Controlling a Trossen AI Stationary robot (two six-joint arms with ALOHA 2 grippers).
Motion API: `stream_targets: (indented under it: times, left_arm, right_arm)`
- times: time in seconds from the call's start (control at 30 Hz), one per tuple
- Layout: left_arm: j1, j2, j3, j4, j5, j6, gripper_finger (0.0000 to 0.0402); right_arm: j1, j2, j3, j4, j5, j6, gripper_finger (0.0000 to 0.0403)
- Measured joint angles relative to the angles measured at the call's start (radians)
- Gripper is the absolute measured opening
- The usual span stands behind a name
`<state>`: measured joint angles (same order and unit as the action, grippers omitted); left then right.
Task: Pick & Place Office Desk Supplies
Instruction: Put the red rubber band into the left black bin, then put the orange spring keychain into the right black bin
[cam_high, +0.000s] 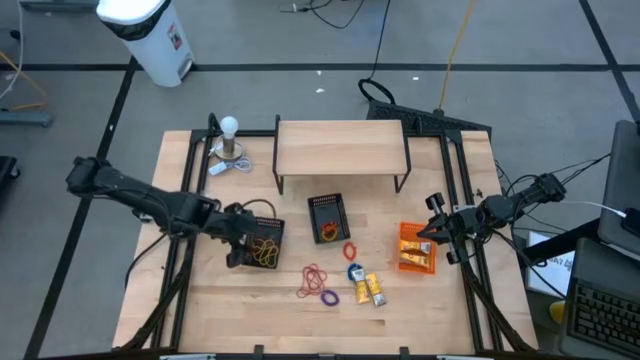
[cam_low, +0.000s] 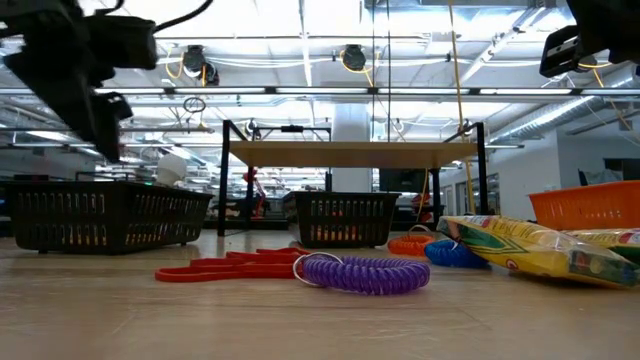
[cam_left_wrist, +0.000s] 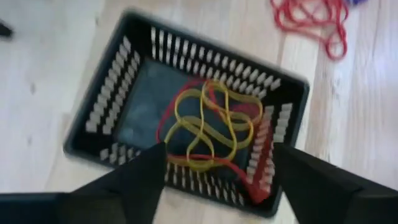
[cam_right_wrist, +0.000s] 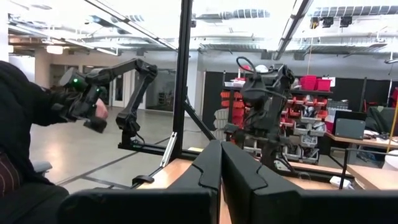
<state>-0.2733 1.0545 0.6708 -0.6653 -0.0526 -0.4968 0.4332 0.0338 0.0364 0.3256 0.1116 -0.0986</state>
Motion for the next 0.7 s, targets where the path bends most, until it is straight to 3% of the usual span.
stream_targets:
  times: [0.2, 0.37, 0.53, 0.7]
  left_arm:
    - [0.016, 0.067, 0.045, -0.035, -0.054, 0.011, 0.0383]
    - [0.016, 0.063, 0.049, -0.044, -0.067, 0.049, 0.0384]
    - [-0.022, -0.056, 0.049, -0.045, -0.146, 0.14, 0.0307]
    - [-0.04, -0.302, 0.038, 0.008, -0.22, 0.274, 0.0146]
  right_arm:
    - [0.0, 0.0, 0.0, 0.004, 0.0, 0.0, 0.0]
    - [0.0, 0.0, 0.0, 0.002, -0.005, 0.003, 0.0]
    - [0.0, 0.0, 0.0, -0.001, -0.006, 0.007, 0.0]
    - [0.0, 0.0, 0.0, -0.001, -0.006, 0.011, 0.0]
